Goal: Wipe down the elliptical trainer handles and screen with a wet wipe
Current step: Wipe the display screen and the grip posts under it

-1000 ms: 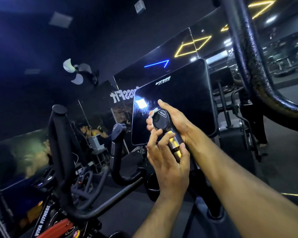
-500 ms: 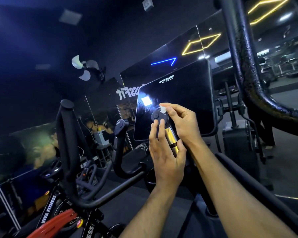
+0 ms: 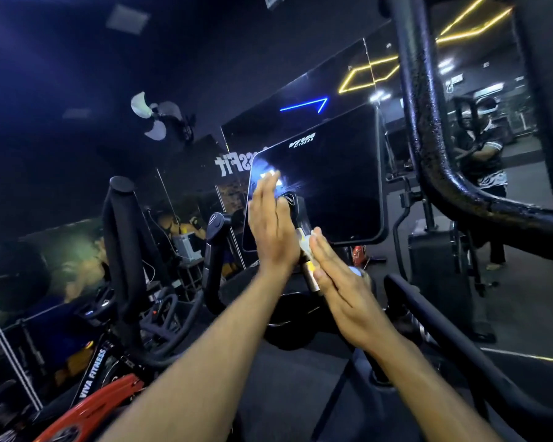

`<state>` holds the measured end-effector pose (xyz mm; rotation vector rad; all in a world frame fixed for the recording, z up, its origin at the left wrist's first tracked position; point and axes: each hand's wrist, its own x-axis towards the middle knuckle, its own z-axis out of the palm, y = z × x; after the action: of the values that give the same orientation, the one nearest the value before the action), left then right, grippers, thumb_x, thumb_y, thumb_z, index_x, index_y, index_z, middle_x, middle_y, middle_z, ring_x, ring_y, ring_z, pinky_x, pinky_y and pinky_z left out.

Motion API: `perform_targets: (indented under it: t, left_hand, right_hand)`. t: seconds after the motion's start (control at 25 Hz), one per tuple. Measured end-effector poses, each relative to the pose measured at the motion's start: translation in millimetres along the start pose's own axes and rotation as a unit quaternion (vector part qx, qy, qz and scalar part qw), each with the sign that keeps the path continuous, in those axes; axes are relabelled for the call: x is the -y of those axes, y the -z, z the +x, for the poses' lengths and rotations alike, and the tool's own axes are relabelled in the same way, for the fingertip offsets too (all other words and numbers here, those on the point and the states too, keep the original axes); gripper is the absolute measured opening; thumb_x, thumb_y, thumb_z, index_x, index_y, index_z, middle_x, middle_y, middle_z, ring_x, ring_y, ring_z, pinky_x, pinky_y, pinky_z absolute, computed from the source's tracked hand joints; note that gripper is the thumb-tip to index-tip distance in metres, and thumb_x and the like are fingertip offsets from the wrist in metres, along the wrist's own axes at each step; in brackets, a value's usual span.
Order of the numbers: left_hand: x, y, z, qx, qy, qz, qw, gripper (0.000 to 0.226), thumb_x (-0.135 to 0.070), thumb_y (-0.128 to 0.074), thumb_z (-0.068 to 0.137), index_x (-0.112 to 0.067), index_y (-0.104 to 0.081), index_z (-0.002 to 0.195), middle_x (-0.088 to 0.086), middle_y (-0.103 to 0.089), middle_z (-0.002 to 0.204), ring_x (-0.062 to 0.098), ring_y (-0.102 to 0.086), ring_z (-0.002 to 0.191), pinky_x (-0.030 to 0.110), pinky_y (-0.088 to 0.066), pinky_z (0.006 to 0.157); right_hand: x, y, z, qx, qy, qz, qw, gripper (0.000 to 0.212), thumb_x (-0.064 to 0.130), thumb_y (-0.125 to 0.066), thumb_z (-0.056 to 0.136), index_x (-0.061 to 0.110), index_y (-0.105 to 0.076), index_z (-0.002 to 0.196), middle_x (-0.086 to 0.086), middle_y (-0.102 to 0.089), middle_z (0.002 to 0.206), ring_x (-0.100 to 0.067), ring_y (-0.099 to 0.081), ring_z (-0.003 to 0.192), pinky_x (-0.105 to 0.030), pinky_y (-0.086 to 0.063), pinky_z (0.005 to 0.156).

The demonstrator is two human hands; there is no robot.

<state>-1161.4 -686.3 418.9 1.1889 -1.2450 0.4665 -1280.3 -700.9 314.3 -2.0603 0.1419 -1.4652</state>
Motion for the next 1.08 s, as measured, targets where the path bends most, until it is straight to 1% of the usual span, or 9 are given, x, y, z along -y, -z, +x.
perform_targets:
  t: [0.08,0.2,0.36,0.56,0.64,0.72,0.8,0.92,1.08]
  left_hand:
    - [-13,-3,24,0.082,0.095,0.000,0.992,0.048,-0.048,-0.032,0.104,-0.035,-0.071,0.129,-0.023,-0.070,0.126,-0.001,-0.056,0.128,0.044,-0.034,0.120]
    - [-11,0,30,0.150,0.103,0.034,0.983,0.053,-0.055,-0.031,0.104,-0.035,-0.079,0.108,-0.023,-0.077,0.103,-0.002,-0.065,0.114,0.042,-0.041,0.114]
    - [-5,7,38,0.191,0.049,0.094,0.976,0.044,-0.043,-0.034,0.111,-0.031,-0.076,0.117,-0.019,-0.075,0.113,0.000,-0.062,0.113,0.035,-0.042,0.112]
    - [-7,6,36,0.190,0.013,0.129,0.973,0.044,-0.034,-0.031,0.114,-0.028,-0.073,0.124,-0.018,-0.068,0.125,-0.008,-0.050,0.110,0.001,-0.029,0.085]
    - [-4,6,36,0.184,0.004,0.120,0.976,0.044,-0.034,-0.031,0.114,-0.027,-0.073,0.124,-0.015,-0.069,0.125,-0.005,-0.053,0.112,0.006,-0.034,0.090]
    - [-1,5,36,0.181,-0.003,0.106,0.978,0.044,-0.034,-0.030,0.114,-0.026,-0.073,0.123,-0.014,-0.070,0.120,-0.001,-0.058,0.113,0.019,-0.040,0.094]
    - [-1,5,35,0.180,-0.008,0.099,0.979,0.044,-0.035,-0.031,0.114,-0.026,-0.073,0.122,-0.015,-0.070,0.114,-0.003,-0.059,0.110,0.016,-0.040,0.092]
    - [3,8,38,0.185,-0.005,0.088,0.979,0.042,-0.037,-0.034,0.114,-0.029,-0.075,0.120,-0.018,-0.071,0.121,-0.006,-0.057,0.114,0.013,-0.038,0.095]
    - [5,15,45,0.231,0.006,0.069,0.970,0.044,-0.038,-0.034,0.114,-0.027,-0.076,0.121,-0.025,-0.072,0.095,-0.002,-0.063,0.110,0.020,-0.043,0.100]
  right_hand:
    - [5,1,19,0.026,-0.028,-0.003,0.999,0.055,0.021,-0.040,0.110,0.018,-0.019,0.161,0.010,-0.008,0.169,-0.001,-0.006,0.155,-0.037,-0.011,0.128]
    - [13,2,33,0.031,-0.029,0.000,0.999,0.059,0.019,-0.041,0.110,0.023,-0.011,0.161,0.009,-0.002,0.170,-0.002,-0.003,0.155,-0.039,-0.011,0.129]
    - [2,0,-26,0.038,0.022,-0.107,0.993,0.063,0.019,-0.042,0.109,0.017,-0.009,0.162,0.009,0.001,0.171,-0.006,0.002,0.156,-0.026,-0.004,0.127]
    - [11,0,-31,0.069,-0.102,-0.058,0.991,0.074,0.055,-0.040,0.101,0.041,0.007,0.157,0.041,0.005,0.156,0.025,0.003,0.142,0.000,-0.005,0.112]
    - [15,-3,-1,0.052,-0.100,-0.055,0.992,0.078,0.057,-0.041,0.100,0.035,0.004,0.160,0.032,-0.001,0.162,0.022,0.001,0.143,-0.008,-0.008,0.119]
    - [18,-4,18,0.051,-0.078,-0.104,0.990,0.082,0.053,-0.043,0.103,0.027,0.008,0.162,0.018,0.009,0.168,0.010,0.007,0.151,-0.020,-0.005,0.125]
    - [21,-3,14,0.062,-0.038,-0.166,0.983,0.081,0.046,-0.044,0.105,0.022,0.006,0.163,0.012,0.017,0.169,0.001,0.012,0.153,-0.025,-0.003,0.126]
    - [16,2,-25,0.064,0.057,-0.266,0.960,0.076,0.037,-0.048,0.105,0.011,-0.006,0.162,0.001,0.007,0.171,-0.015,0.006,0.157,-0.030,-0.004,0.128]
    - [15,-3,-24,0.059,0.016,-0.242,0.968,0.076,0.042,-0.045,0.105,0.014,-0.004,0.163,0.006,0.010,0.171,-0.010,0.009,0.156,-0.021,0.001,0.125]
